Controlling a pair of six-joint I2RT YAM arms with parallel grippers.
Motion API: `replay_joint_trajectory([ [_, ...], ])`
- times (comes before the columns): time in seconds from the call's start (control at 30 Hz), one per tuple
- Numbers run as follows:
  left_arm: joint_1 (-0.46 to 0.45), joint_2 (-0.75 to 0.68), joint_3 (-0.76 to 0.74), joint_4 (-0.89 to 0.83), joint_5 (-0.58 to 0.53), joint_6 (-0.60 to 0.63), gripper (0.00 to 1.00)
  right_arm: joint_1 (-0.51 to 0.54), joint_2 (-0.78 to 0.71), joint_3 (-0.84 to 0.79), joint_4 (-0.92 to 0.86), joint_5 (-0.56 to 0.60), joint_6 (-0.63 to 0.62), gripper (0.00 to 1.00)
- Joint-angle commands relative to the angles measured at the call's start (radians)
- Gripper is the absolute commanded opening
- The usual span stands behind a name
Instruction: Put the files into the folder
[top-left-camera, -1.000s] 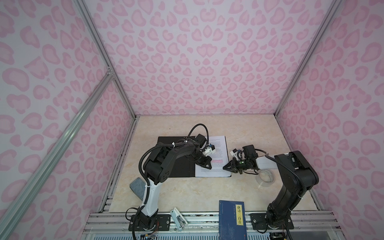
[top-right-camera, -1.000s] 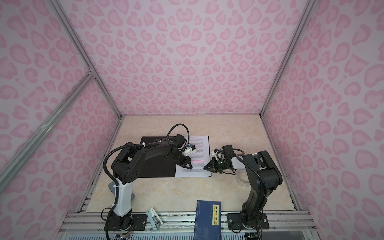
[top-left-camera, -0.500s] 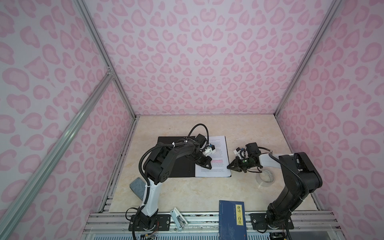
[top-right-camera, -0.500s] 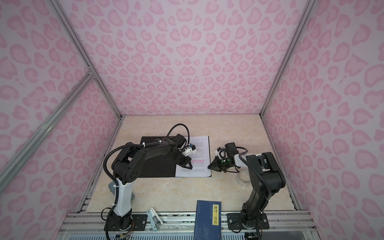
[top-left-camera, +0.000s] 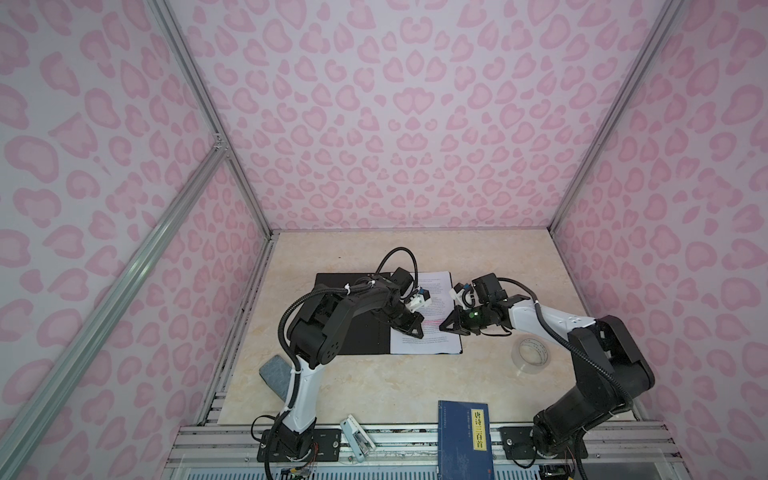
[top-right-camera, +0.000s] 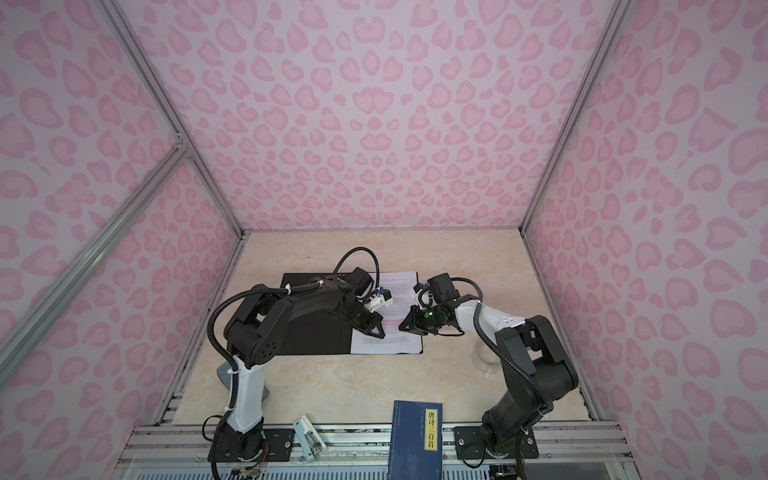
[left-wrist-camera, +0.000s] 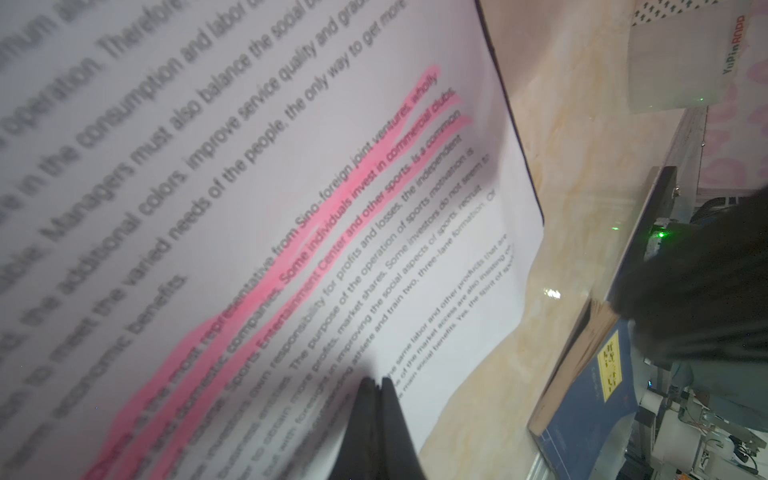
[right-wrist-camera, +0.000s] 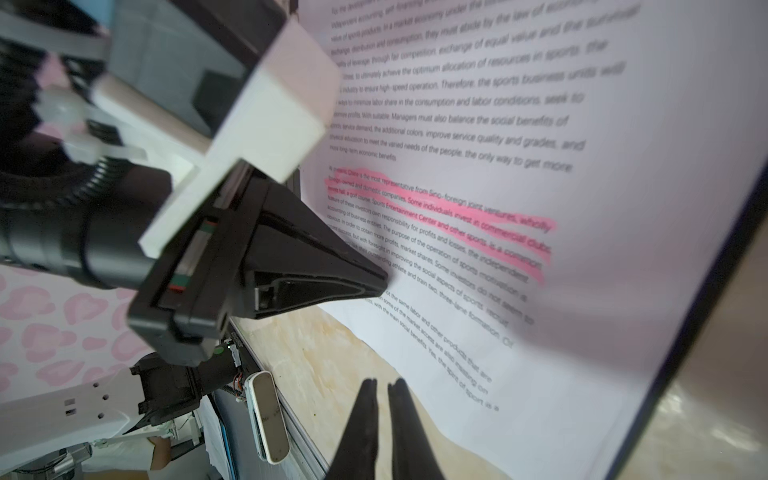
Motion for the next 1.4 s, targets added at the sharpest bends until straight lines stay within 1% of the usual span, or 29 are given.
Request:
replay_joint_trajectory([
  [0.0,-0.003,0.027,-0.011,-0.077,-0.157,0.009,0.04,0.009,0.034,-0.017,0.023,0.019,0.015,0.12],
  [0.33,-0.003,0.027,-0.013,-0.081,-0.156,0.011,0.04,-0.035,0.113,-0.096,0.050,0.035,-0.014,0.11],
  [0.5,-0.003,0.028,-0.014,-0.082,-0.156,0.012,0.04,-0.095,0.126,-0.137,0.036,0.050,-0.043,0.10],
  [0.7,-0.003,0.028,-0.016,-0.084,-0.160,0.015,0.04,-0.173,0.106,-0.168,0.002,0.055,-0.090,0.10],
  [0.83,-0.002,0.031,-0.014,-0.085,-0.159,0.013,0.04,-0.203,0.097,-0.170,-0.030,0.055,-0.122,0.10],
  [1.1,-0.002,0.036,-0.012,-0.088,-0.159,0.015,0.04,-0.230,0.098,-0.148,-0.062,0.043,-0.147,0.10],
  [1.23,-0.002,0.034,-0.009,-0.093,-0.164,0.018,0.04,-0.230,0.028,-0.099,-0.059,-0.021,-0.106,0.10],
  [1.37,-0.002,0.035,-0.005,-0.096,-0.163,0.018,0.04,-0.230,-0.035,-0.008,-0.113,-0.031,-0.095,0.11],
])
